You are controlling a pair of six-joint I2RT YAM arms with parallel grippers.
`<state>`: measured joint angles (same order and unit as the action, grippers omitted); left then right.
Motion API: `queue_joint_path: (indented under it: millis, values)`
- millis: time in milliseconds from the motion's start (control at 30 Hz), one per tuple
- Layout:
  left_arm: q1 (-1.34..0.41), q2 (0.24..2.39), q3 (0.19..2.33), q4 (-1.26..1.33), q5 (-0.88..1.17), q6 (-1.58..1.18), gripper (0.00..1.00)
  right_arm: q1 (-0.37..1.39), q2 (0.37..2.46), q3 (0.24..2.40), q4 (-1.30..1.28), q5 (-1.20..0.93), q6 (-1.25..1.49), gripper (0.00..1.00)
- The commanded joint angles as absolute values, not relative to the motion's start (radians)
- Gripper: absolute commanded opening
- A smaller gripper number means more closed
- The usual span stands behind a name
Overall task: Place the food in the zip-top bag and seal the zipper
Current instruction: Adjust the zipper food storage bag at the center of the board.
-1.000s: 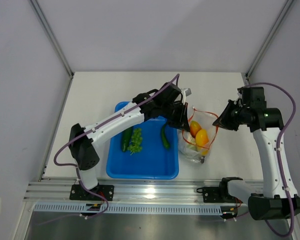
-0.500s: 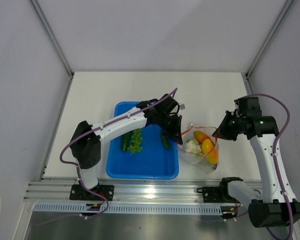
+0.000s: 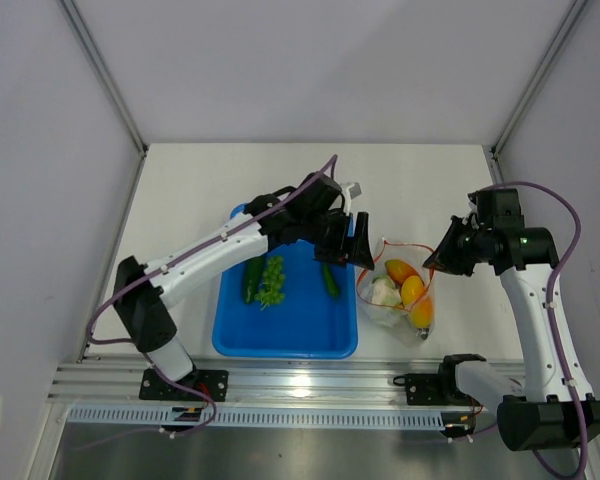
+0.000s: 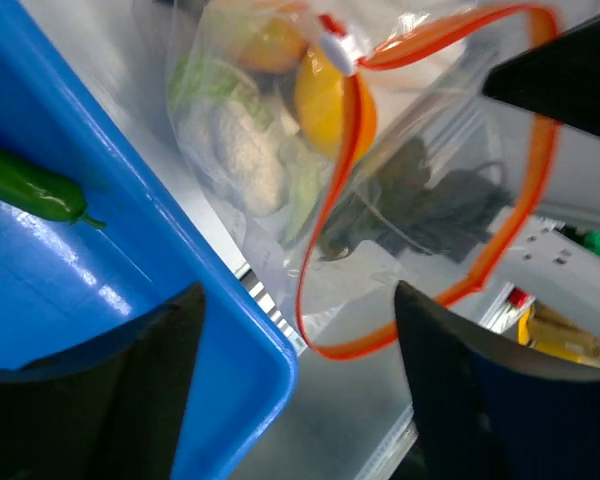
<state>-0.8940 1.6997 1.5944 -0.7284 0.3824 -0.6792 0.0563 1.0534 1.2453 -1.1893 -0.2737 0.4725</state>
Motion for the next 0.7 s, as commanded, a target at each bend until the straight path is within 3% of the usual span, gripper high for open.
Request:
queue_joint_path:
  millis: [0, 133, 167, 367, 667]
  values:
    - [-0.867, 1.579, 1.591, -0.707, 0.279, -0.660, 0.80, 0.060, 1.037, 1.253, -1.166, -0.270, 0.459, 0.00]
    - [-0.825, 1.525, 1.568, -0.713, 0.215, -0.658, 0.99, 0.060, 1.031, 1.249, -1.166, -0.267, 0.457, 0.00]
    - [-0.813, 1.519, 1.568, -0.725, 0.207, -0.658, 0.99, 0.060, 1.031, 1.249, -1.166, -0.265, 0.457, 0.00]
    - [-0.713, 1.545, 1.499, -0.808, 0.196, -0.660, 0.99, 0.060, 1.045, 1.258, -1.163, -0.267, 0.453, 0.00]
    - [-0.669, 1.733, 1.492, -0.821, 0.304, -0.710, 0.88, 0.061, 1.069, 1.259, -1.150, -0.275, 0.449, 0.00]
